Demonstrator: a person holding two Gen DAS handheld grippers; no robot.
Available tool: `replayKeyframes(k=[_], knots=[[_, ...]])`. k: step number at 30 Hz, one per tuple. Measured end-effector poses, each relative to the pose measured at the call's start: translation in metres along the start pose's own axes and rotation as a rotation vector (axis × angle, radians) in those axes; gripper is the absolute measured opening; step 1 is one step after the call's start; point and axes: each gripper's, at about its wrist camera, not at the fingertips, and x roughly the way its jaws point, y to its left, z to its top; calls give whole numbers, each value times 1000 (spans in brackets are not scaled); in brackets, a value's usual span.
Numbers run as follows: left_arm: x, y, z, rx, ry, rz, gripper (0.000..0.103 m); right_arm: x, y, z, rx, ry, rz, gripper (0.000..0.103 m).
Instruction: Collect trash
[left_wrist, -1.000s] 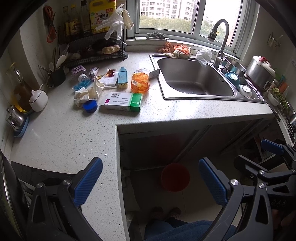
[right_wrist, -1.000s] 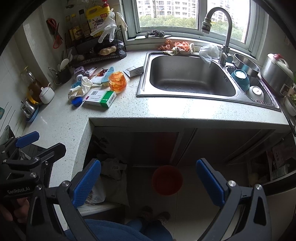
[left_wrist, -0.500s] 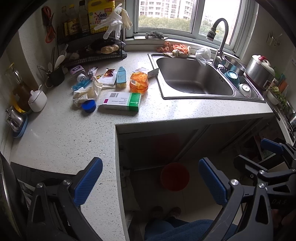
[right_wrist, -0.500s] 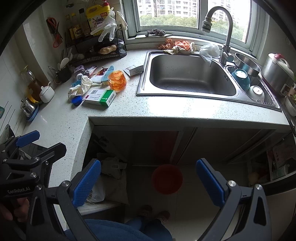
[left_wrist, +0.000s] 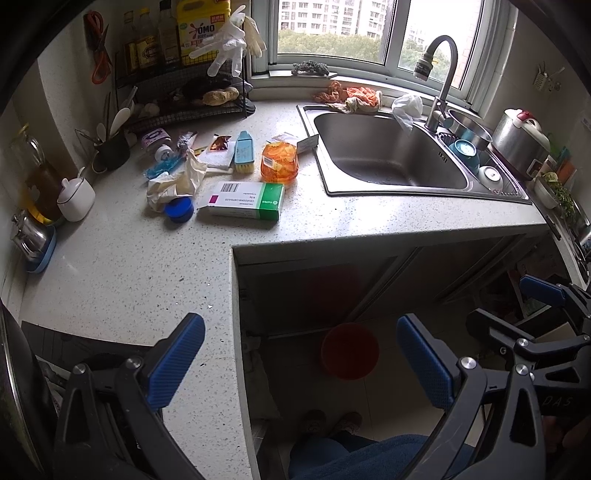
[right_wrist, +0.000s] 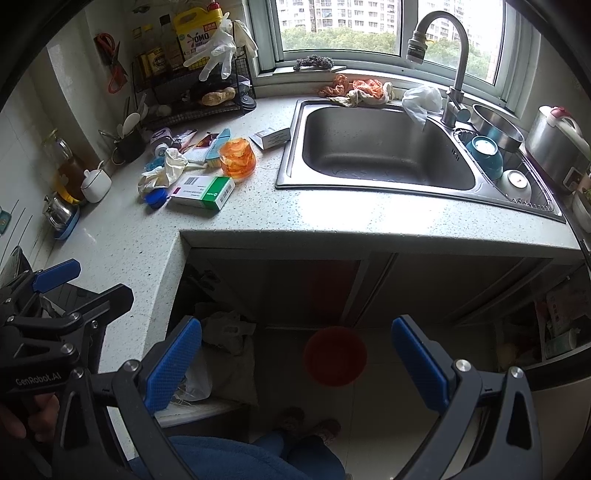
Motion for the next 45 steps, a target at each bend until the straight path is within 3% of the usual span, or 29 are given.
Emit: replayKeyframes(k=[14, 24, 33, 38, 45], knots=[[-1, -1, 3, -6, 0, 14, 103, 2, -1, 4, -25, -2, 30, 103], [-9, -5, 17, -34, -49, 60, 103, 3, -4, 19, -95, -45, 75, 103], [-5, 12, 49, -104, -72, 139, 103, 20, 7, 63, -184, -82, 140, 103], [23, 38, 79, -134, -64, 183, 103, 53, 18, 100, -205, -63, 187, 103], [75, 90, 133, -185, -30, 183, 103, 109, 43, 159, -223, -28, 183, 103]])
